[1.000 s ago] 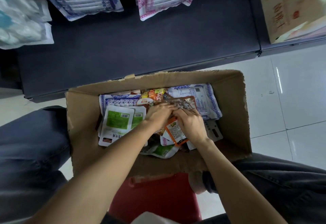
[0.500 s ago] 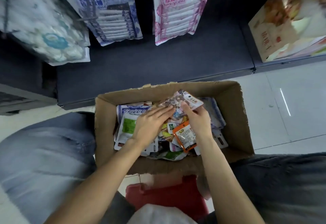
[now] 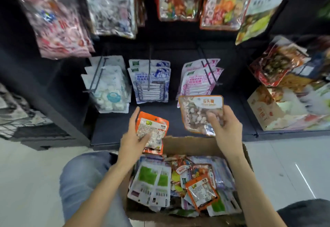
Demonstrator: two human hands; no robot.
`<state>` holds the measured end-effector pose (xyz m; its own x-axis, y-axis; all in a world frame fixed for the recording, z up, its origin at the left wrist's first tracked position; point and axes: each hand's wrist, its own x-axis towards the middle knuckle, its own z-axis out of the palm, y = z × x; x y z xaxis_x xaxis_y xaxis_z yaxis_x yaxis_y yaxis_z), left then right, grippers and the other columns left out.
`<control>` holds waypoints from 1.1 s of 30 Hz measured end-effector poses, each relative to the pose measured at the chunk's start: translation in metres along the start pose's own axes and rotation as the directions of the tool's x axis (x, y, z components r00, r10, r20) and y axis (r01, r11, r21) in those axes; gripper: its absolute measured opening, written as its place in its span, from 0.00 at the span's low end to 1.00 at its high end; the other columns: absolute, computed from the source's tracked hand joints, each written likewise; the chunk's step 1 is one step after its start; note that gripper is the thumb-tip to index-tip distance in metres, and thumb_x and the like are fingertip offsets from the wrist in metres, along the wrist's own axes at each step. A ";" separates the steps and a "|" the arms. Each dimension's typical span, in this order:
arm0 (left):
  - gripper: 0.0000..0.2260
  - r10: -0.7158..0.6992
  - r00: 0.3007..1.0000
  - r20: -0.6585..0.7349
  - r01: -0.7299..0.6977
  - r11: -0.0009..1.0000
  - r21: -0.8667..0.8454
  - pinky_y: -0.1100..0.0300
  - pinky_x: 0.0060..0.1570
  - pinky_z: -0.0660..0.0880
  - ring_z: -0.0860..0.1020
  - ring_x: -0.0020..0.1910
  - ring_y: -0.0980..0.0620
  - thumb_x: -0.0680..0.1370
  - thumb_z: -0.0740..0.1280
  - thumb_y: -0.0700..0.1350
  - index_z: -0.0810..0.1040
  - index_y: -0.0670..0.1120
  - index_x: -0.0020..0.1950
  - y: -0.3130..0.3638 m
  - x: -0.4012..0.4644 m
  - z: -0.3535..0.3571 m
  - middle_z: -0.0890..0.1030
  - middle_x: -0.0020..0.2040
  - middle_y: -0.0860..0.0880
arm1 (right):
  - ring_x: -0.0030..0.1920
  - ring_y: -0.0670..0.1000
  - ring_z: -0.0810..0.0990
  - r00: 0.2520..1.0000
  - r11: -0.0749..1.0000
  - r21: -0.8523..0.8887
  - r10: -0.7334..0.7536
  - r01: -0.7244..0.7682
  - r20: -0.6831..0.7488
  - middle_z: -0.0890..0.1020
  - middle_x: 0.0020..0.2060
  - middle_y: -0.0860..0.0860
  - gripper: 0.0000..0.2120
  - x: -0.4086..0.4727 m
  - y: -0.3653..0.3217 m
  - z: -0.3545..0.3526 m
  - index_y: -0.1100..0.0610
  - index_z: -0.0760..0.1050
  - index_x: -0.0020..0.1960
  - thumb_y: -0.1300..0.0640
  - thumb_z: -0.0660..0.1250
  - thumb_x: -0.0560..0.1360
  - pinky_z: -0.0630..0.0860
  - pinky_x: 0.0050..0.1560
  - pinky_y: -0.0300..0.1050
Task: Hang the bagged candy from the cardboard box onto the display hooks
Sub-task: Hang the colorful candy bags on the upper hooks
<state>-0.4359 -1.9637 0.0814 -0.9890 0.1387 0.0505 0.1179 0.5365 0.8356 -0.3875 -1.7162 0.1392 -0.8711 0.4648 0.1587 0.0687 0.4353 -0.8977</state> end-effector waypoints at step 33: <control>0.23 0.145 0.895 -0.423 -0.224 0.964 -0.143 0.64 0.61 0.63 0.67 0.61 0.64 0.74 0.71 0.49 0.71 0.54 0.68 0.110 0.142 -0.171 0.73 0.63 0.61 | 0.48 0.50 0.78 0.849 0.835 -0.165 -0.526 0.526 0.044 0.80 0.52 0.51 0.20 0.147 -0.223 0.159 0.48 0.67 0.72 0.54 0.62 0.80 0.69 0.46 0.35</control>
<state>-0.5785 -2.0274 0.2736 -0.9052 -0.1496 0.3979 0.3228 0.3671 0.8724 -0.6075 -1.8673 0.2972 -0.7972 0.1320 0.5891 -0.3203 0.7347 -0.5981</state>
